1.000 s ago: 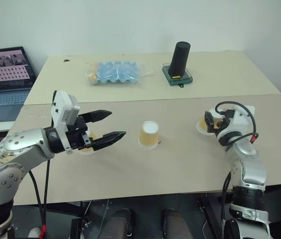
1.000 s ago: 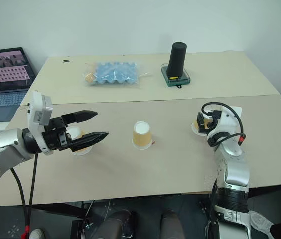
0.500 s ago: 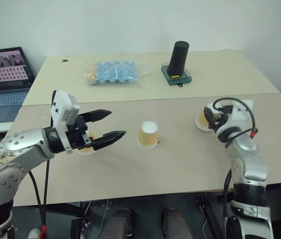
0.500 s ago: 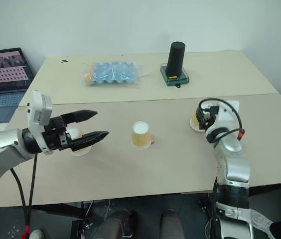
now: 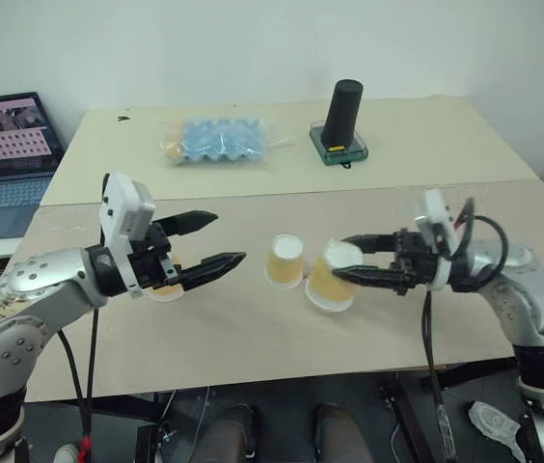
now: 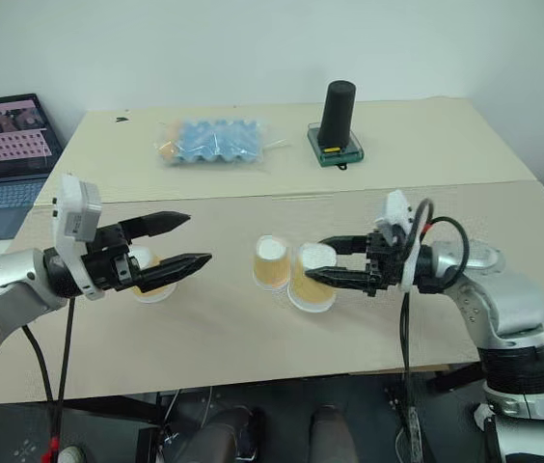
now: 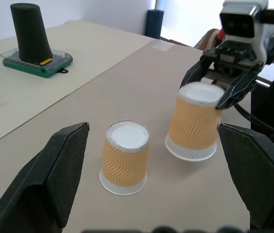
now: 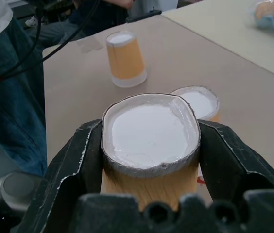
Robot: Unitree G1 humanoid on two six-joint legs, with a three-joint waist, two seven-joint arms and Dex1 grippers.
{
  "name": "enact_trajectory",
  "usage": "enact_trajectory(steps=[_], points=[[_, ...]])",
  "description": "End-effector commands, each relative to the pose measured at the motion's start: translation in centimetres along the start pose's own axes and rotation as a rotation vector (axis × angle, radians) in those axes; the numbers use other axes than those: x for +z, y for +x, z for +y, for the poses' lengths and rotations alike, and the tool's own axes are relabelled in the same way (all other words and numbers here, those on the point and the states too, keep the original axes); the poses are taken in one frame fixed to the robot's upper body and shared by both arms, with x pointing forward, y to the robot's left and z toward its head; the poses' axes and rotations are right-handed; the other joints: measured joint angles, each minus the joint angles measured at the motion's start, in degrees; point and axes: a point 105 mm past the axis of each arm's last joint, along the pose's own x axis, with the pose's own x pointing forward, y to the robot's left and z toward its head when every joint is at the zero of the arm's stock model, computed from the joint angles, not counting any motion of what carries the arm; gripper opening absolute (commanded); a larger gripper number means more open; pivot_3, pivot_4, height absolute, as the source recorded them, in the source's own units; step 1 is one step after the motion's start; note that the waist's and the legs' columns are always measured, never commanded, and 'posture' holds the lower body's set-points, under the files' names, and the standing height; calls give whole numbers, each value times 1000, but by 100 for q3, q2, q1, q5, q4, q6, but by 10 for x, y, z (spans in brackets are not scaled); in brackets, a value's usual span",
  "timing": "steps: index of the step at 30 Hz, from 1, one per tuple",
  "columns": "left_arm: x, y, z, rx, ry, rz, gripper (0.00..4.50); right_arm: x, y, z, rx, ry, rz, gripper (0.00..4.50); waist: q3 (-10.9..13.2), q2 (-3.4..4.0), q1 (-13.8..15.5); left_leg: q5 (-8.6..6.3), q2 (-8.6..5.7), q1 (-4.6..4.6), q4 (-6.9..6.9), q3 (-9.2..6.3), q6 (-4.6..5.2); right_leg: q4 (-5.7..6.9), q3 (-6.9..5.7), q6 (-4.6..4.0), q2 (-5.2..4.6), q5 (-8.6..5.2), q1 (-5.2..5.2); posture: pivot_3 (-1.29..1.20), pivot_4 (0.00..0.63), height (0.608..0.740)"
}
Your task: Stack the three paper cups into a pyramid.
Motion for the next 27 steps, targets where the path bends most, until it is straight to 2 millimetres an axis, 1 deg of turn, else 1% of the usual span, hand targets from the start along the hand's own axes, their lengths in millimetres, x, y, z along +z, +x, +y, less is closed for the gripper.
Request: enact_trajectory(steps=[1, 7, 13, 16, 21, 27], points=[[11, -2, -3, 1, 46, -18, 4500, 3, 4, -10, -3, -83, 5, 2588, 0, 0, 12, 0, 0, 0, 0, 0, -1, 1, 0, 0, 0, 0, -1, 0, 150, 726], [12, -2, -4, 1, 45, -19, 4500, -3, 4, -26, -25, -109, 21, 2588, 1, 0, 38, -2, 0, -4, 0, 0, -3, -3, 0, 0, 2, 0, -7, 0, 150, 726], [13, -4, -4, 4, 44, -17, 4500, -7, -1, -41, -57, -143, 36, 2588, 1, 0, 48, -2, 0, -4, 0, -1, -4, -1, 0, -1, 3, 0, -7, 0, 150, 726], [13, -4, -4, 5, 43, -14, 4500, -8, 1, -47, -73, -161, 32, 2588, 1, 0, 42, -2, 0, -4, 0, -1, -5, -1, 1, -1, 4, 0, -8, 0, 150, 726], [14, -4, -4, 6, 43, -14, 4500, -14, 6, -51, -67, -168, 40, 2588, 1, 0, 25, -2, 1, -3, 0, -1, -7, 1, 1, -1, 7, 0, -8, 0, 150, 726], [14, -5, -4, 7, 44, -11, 4500, -15, 11, -54, -69, -174, 35, 2588, 1, 1, 2, -2, 2, -1, 0, -1, -9, 3, 1, -2, 9, 1, -7, 0, 150, 726]])
